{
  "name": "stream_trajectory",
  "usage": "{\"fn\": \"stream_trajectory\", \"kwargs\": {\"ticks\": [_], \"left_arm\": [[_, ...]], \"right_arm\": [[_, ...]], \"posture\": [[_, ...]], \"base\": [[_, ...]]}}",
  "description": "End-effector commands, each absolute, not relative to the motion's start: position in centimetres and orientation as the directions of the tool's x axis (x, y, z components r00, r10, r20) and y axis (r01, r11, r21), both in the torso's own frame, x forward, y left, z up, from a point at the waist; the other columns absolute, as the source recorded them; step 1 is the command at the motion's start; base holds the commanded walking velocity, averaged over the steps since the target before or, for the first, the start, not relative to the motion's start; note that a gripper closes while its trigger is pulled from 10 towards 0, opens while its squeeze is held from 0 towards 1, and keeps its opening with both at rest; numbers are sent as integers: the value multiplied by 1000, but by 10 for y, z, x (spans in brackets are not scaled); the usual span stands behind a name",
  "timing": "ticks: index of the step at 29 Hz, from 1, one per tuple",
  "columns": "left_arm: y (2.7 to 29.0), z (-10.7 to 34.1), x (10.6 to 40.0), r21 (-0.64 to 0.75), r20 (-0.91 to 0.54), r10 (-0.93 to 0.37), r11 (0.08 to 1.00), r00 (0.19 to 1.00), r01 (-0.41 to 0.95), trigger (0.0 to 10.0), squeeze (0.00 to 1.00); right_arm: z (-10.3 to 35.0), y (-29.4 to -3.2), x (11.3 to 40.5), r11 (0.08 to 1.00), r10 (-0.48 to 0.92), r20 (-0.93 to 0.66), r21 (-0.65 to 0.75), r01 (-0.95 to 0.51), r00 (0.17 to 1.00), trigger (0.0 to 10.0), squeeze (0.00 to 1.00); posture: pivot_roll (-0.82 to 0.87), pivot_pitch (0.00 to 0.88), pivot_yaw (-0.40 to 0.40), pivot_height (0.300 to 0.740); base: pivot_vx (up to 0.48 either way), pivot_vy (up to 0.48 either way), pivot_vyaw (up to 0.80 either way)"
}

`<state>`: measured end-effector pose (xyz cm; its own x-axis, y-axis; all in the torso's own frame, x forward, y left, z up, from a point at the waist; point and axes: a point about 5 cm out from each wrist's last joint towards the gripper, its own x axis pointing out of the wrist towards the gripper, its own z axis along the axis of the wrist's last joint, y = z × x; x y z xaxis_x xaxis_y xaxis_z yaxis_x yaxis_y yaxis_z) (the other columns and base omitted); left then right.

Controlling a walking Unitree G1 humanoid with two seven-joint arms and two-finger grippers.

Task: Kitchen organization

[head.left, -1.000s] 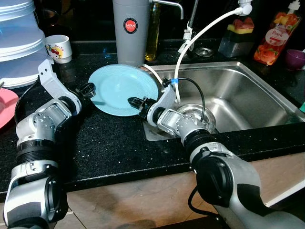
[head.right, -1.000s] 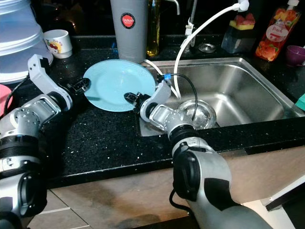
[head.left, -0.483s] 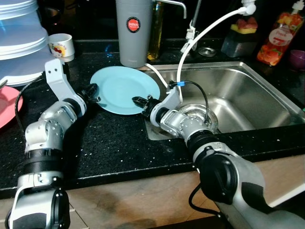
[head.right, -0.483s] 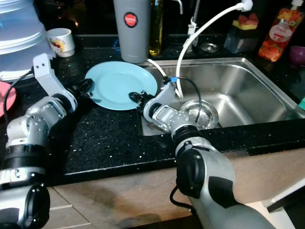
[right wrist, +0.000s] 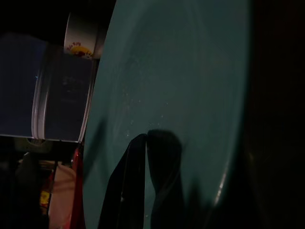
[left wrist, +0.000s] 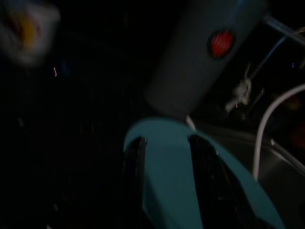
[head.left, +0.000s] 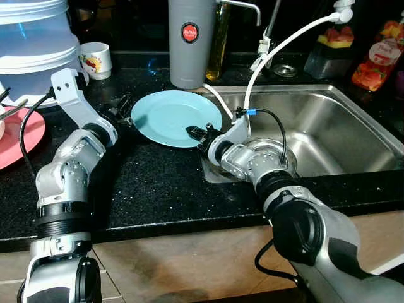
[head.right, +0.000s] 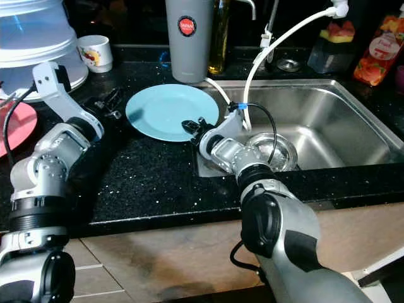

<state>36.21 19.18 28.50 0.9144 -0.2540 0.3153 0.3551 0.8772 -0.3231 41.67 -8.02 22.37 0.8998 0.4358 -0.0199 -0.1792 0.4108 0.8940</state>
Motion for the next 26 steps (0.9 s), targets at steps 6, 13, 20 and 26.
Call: {"fn": "stream_trajectory", "kwargs": {"ticks": [6,13,20,26], "left_arm": [[174,284,350,-135,313,-341,908,886,397,10000,0],[167,280,345,-92,302,-363,909,881,406,10000,0],[168,277,343,-67,285,-357,918,889,390,10000,0],[170,275,341,-57,269,-341,928,901,368,10000,0]], "right_arm": [[319,-152,428,284,109,351,886,-367,930,0,0],[337,-184,424,288,-1,416,871,-398,909,0,0],[342,-181,423,676,10,411,669,-309,912,0,0],[348,-174,420,857,-1,458,458,-235,889,0,0]], "posture": [[58,109,-38,740],[53,104,-31,740],[55,98,-26,740],[57,97,-27,740]], "base": [[0,0,0],[0,0,0],[0,0,0],[0,0,0]]}}
